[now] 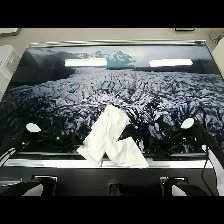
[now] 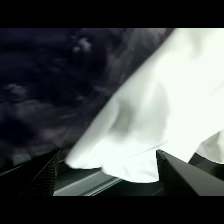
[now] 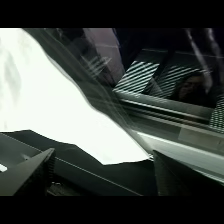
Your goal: Fold the clothes and pants, and hang the long-sleeved shirts on hangers.
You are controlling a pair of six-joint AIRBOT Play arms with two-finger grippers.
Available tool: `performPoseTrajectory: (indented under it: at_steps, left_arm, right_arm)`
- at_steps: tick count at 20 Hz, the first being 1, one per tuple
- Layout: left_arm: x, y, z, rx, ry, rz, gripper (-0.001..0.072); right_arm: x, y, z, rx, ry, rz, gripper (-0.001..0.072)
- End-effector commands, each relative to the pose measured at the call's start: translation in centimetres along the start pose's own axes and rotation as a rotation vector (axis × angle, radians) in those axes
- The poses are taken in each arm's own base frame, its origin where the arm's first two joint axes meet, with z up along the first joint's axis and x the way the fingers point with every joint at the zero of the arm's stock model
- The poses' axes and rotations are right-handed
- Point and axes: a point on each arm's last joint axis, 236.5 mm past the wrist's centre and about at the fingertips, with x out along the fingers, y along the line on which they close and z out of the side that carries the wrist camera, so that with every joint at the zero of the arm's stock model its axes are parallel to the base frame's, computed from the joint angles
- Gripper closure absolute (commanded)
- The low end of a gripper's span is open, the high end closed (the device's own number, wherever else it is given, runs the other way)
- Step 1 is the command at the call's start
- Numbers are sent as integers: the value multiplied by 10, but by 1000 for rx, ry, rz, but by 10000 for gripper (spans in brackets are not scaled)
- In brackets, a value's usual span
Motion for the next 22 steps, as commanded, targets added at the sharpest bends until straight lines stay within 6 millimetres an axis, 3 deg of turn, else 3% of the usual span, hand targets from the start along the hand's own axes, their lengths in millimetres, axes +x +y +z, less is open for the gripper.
performPoseTrajectory:
  at_steps: [1,2,3,4,5,6,7,12,19,22]
  left_arm:
    - [15,-9,7,14,-31,-9,-13]
    - [17,-12,9,19,-41,-11,-9]
    - [19,-16,10,20,-51,-16,108]
    - [20,-19,11,20,-55,-21,341]
    - [21,-21,11,19,-55,-28,482]
    - [21,-22,10,19,-52,-32,557]
    - [21,-23,8,22,-43,-36,685]
    - [20,-25,6,34,-38,-40,685]
    - [19,-29,5,31,-35,-53,685]
    - [17,-31,6,39,-43,-55,685]
  right_arm:
    - [0,0,1,1,-3,2,12]
    - [1,0,1,1,-3,2,12]
    - [1,0,2,2,-7,1,12]
    - [1,0,3,8,-13,0,12]
    - [2,-1,5,10,-21,-1,12]
    - [5,-4,6,16,-28,-4,12]
    - [9,-6,6,25,-32,-6,12]
    - [33,-6,-2,59,-31,62,15]
    - [34,19,15,71,-103,159,34]
    - [59,30,6,-24,-70,88,55]
